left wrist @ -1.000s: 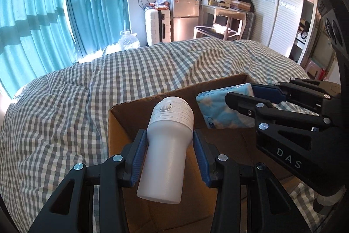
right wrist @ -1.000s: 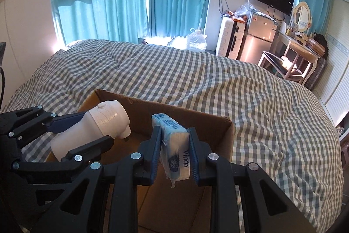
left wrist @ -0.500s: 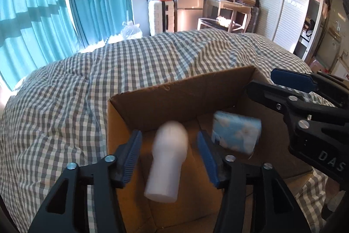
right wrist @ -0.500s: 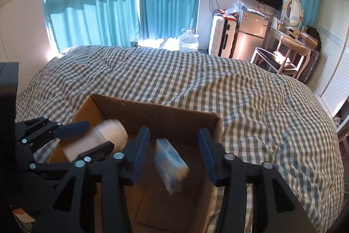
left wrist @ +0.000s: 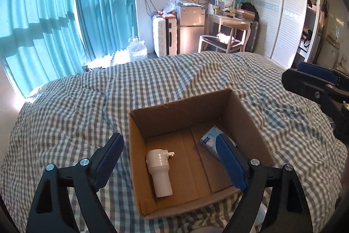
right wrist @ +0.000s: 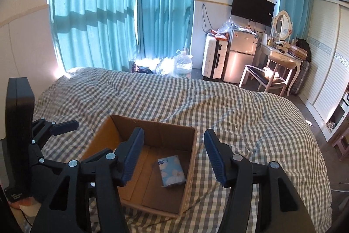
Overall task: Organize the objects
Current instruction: 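Withdraw both tools from the box back toward the remaining items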
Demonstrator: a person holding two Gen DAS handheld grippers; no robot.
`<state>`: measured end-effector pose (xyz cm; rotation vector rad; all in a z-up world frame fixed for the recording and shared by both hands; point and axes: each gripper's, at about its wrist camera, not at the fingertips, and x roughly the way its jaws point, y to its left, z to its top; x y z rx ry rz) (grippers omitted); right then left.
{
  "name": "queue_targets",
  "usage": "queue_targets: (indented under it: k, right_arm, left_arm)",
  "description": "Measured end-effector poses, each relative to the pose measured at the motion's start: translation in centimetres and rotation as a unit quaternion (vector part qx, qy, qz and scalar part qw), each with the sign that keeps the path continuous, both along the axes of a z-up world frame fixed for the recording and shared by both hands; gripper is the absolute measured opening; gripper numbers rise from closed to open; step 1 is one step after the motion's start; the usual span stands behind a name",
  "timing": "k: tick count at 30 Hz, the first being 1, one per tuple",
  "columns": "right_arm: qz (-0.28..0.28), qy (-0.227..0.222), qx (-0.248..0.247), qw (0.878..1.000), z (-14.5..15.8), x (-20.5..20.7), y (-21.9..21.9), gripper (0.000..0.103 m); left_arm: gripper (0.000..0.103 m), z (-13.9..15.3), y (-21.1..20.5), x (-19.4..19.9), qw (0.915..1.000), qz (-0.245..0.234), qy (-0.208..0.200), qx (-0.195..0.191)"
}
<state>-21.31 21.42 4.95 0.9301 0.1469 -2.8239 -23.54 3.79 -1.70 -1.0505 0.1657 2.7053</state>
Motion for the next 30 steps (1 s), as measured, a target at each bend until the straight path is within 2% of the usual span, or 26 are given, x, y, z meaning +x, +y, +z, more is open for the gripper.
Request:
queue_targets:
  k: [5,10,17,22,27,30]
  right_arm:
    - [0.004,0.015,-0.017,1.0,3.4,3.6,1.1,0.057]
    - [0.015,0.038,-0.014,0.999,6.3,7.9,1.3,0.058]
    - [0.034,0.048,-0.006,0.998,7.4,12.7,0.7,0.058]
    - [0.041,0.041,-0.004,0.998,5.9,15.0,0.4,0.064]
    - [0.042,0.014,-0.005,0.999,2.4,16.3,0.0,0.066]
    - [0.037,-0.003,0.005,0.999,-0.7,16.7,-0.1,0.077]
  left_arm:
    - [0.089,4.1,-0.5,3.1,0.9994,0.012,0.031,-0.002]
    - [0.089,7.0,-1.3,6.3,0.9991,0.023,0.035,0.005]
    - [0.089,8.5,-2.6,10.7,0.9986,0.036,0.037,0.003]
    - [0.089,7.2,-2.8,13.2,0.9985,0.049,0.027,-0.002]
    - [0.089,3.7,-2.4,15.6,0.9968,0.071,0.016,-0.034]
    - [0.09,1.1,-2.2,16.5,0.9971,0.071,0.005,-0.027]
